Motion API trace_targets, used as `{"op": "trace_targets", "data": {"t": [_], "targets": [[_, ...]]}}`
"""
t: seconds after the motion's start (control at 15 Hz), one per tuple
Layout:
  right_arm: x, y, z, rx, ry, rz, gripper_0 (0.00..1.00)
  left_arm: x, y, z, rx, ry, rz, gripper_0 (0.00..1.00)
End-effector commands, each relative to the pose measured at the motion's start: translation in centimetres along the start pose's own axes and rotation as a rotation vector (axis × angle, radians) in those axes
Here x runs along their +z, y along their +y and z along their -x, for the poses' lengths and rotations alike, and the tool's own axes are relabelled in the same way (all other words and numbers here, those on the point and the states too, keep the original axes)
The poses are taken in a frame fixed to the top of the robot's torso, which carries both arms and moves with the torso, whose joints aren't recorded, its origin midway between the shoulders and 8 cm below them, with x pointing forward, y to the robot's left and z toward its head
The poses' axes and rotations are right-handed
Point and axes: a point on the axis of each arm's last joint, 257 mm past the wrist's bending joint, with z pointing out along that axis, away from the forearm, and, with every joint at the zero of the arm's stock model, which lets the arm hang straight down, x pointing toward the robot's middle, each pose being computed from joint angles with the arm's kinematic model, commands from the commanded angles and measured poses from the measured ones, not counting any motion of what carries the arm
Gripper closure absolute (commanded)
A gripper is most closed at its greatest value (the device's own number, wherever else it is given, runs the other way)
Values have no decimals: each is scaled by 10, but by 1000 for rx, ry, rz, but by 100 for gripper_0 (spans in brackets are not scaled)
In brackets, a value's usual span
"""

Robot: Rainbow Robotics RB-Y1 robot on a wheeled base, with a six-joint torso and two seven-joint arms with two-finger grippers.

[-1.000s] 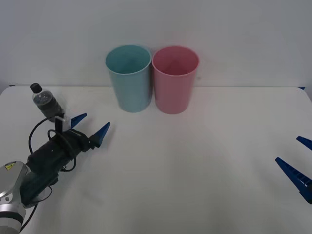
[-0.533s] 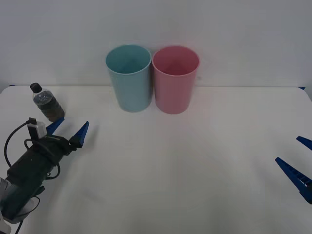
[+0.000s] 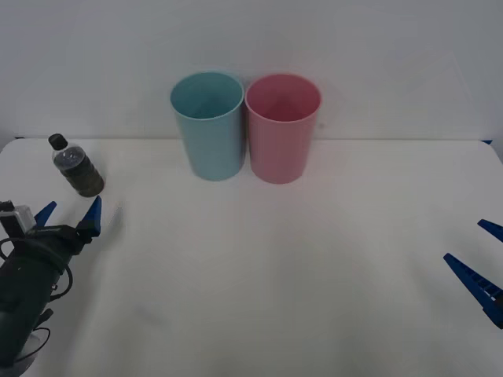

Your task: Grasp the object on the table and drop it into the matching bin: aluminum can to the light blue bin, PET bottle to the pink bin.

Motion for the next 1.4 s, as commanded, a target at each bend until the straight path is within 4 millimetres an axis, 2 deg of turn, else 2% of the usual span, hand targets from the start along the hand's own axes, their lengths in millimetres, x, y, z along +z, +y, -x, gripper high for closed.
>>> {"op": "trace_targets", "data": {"t": [0.07,0.47,0.73,1.07,1.4], "targets": [[0,0,0,0,0,0,0,-1,14,-2,-11,7,54,0],[0,0,0,0,0,0,0,6,25,2,-21,4,114,0],[0,0,0,0,0,0,0,19,37,9,-16,6,200,0],[0,0,0,0,0,0,0,50,34,9,-16,20,204,0],[0,0,0,0,0,0,0,85,47,10,0,55,225,0]]}}
